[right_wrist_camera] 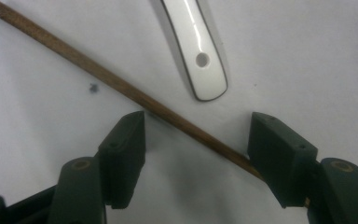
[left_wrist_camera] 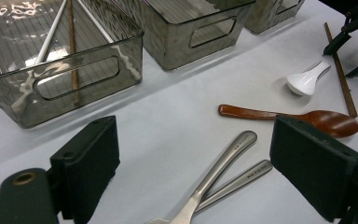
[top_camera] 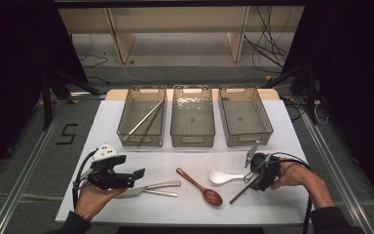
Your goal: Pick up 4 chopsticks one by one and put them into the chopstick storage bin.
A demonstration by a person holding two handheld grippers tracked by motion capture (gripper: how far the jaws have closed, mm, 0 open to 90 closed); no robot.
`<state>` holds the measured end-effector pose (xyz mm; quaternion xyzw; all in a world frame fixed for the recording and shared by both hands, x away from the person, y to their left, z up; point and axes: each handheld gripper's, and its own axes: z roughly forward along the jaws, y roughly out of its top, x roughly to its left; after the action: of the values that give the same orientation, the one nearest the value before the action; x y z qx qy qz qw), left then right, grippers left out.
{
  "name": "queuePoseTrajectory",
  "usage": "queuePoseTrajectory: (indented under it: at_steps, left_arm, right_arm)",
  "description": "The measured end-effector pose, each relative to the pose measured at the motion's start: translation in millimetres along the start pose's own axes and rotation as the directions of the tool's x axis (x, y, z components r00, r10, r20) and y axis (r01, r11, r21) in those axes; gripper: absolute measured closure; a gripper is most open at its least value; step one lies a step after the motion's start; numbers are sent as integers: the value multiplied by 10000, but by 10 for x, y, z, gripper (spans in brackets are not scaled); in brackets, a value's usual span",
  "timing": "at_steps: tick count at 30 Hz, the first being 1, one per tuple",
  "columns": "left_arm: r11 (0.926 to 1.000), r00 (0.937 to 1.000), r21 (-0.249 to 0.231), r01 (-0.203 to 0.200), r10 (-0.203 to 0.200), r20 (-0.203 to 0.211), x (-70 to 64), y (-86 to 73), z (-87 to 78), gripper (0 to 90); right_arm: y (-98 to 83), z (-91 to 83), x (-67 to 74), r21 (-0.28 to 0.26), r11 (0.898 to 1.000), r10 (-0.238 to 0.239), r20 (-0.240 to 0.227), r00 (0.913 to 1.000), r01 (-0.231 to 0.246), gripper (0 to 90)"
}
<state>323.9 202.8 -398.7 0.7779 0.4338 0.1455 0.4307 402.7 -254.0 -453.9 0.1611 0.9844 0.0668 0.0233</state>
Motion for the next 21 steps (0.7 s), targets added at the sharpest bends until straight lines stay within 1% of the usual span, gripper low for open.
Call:
queuePoseTrajectory:
  at_steps: [6, 11, 14, 15, 18, 21]
  left_arm:
    - [10000, 10000, 7, -33, 33, -5, 5, -2, -12, 148]
    - [10000, 10000, -13, -51, 51, -6, 3, -1, -13, 149]
    - [10000, 10000, -6, -61, 61, -3, 5, -1, -14, 148]
    - [10000, 10000, -4, -58, 58, -5, 7, -1, -14, 148]
    - [10000, 10000, -17, -66, 66, 0, 7, 0, -17, 148]
    - [10000, 10000, -31, -72, 72, 1, 9, -1, -19, 149]
  right_arm:
    - [-4, -11, 15, 172, 9998, -19, -89, 10000, 21, 428]
    - [-8, -26, 47, 439, 9989, -163, -74, 9998, 166, 502]
    - [-14, -39, 77, 659, 9968, -443, -124, 9989, 450, 561]
    - [-19, -40, 92, 650, 9965, -513, -131, 9986, 521, 581]
    - [-30, -48, 149, 796, 9936, -795, -194, 9966, 808, 616]
    - [-49, -56, 207, 830, 9916, -983, -195, 9950, 996, 656]
